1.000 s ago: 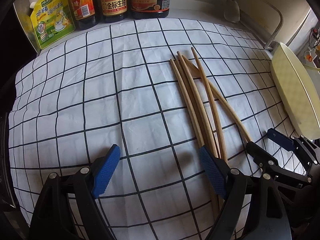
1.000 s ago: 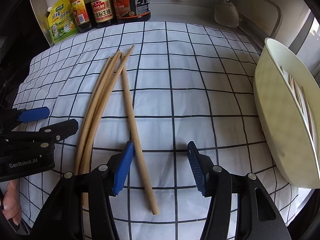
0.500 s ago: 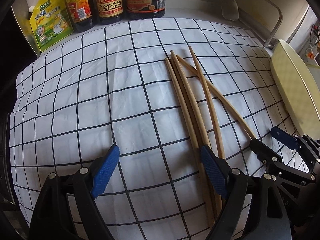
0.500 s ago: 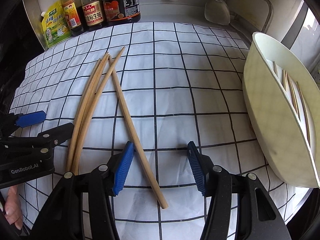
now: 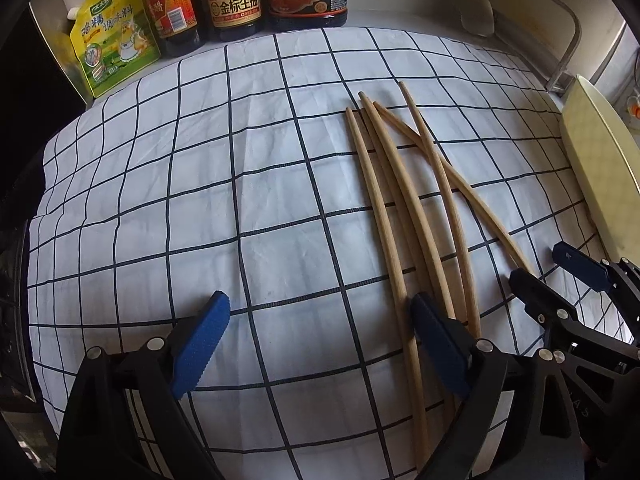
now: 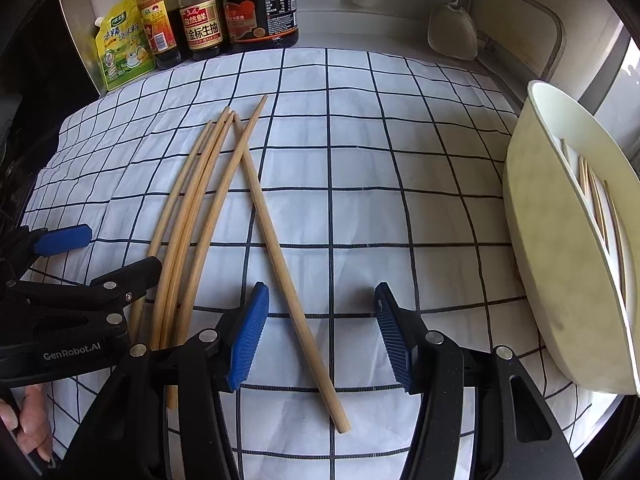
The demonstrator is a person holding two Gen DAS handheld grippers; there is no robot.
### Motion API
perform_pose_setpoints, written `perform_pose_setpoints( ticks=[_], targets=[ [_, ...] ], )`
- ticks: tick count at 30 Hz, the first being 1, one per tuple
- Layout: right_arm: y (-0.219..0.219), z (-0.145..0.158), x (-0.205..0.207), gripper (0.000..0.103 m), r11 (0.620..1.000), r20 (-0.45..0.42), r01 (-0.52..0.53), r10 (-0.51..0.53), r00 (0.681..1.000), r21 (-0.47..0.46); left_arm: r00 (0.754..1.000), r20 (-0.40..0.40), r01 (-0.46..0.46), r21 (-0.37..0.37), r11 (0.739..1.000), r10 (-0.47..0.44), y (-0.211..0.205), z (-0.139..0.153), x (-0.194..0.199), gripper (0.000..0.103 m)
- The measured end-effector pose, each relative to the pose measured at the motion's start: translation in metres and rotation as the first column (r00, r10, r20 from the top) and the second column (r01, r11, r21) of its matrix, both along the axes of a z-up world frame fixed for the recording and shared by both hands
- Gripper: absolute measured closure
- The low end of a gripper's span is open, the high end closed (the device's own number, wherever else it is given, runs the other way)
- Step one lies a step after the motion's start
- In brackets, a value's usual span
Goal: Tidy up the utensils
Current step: 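Spread the chopsticks and close the right gripper on one while the left gripper grasps another, then carry the held chopsticks with both grippers over the white basin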
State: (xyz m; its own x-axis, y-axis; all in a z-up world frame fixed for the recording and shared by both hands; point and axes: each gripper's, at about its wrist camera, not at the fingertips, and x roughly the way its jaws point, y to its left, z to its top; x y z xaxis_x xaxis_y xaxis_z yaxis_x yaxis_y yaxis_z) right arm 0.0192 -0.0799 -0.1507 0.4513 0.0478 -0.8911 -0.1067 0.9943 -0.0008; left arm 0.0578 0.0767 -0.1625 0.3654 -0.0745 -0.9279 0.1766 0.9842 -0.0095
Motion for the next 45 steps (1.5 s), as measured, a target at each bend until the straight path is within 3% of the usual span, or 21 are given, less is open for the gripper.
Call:
perform_pose_setpoints(
  ticks=[4,7,9,10,14,25,32,39,45],
  targets=[
    [0.008,-0.001,0.008,0.052,0.999,0.019,-0.053,0.053,0.998,-0.012,1.000,0.018,0.010,-0.004,1.000,-0.010,-0.002,0.004,-0.002,0.033],
    [0.012,0.000,0.011,0.066,0.997,0.008,-0.077,0.077,0.997,0.008,0.999,0.035,0.006,-0.012,1.000,-0.006,-0.003,0.008,-0.002,0.056],
    [0.015,0.001,0.011,0.082,0.996,-0.002,-0.087,0.087,0.996,0.015,0.999,0.040,0.008,-0.017,1.000,-0.007,-0.003,0.009,-0.003,0.075],
    [0.015,0.001,0.012,0.094,0.996,-0.014,-0.079,0.079,0.997,0.034,0.999,0.042,0.010,-0.020,1.000,-0.009,-0.003,0.010,-0.002,0.079],
    [0.011,0.002,0.014,0.097,0.995,-0.030,-0.044,0.046,0.998,0.086,0.999,0.033,0.029,-0.038,0.999,-0.027,-0.003,0.010,-0.001,0.095],
    [-0.017,0.021,0.005,0.097,0.983,-0.020,0.065,-0.063,0.998,0.172,1.000,-0.014,0.020,-0.101,0.995,-0.021,0.014,0.018,-0.006,0.096],
    [-0.020,0.055,-0.012,0.097,0.969,0.009,0.042,-0.046,0.999,0.242,0.999,0.028,0.036,-0.109,0.993,-0.033,0.010,0.055,-0.013,0.096],
    [-0.059,0.105,-0.029,0.097,0.970,0.088,0.057,-0.079,0.993,0.236,0.988,0.117,0.116,-0.127,0.985,-0.101,-0.032,0.103,-0.013,0.096],
    [-0.136,0.130,-0.044,0.097,0.958,0.129,0.180,-0.212,0.969,0.223,0.951,0.197,0.271,-0.158,0.949,-0.239,-0.105,0.140,-0.007,0.096]
  ],
)
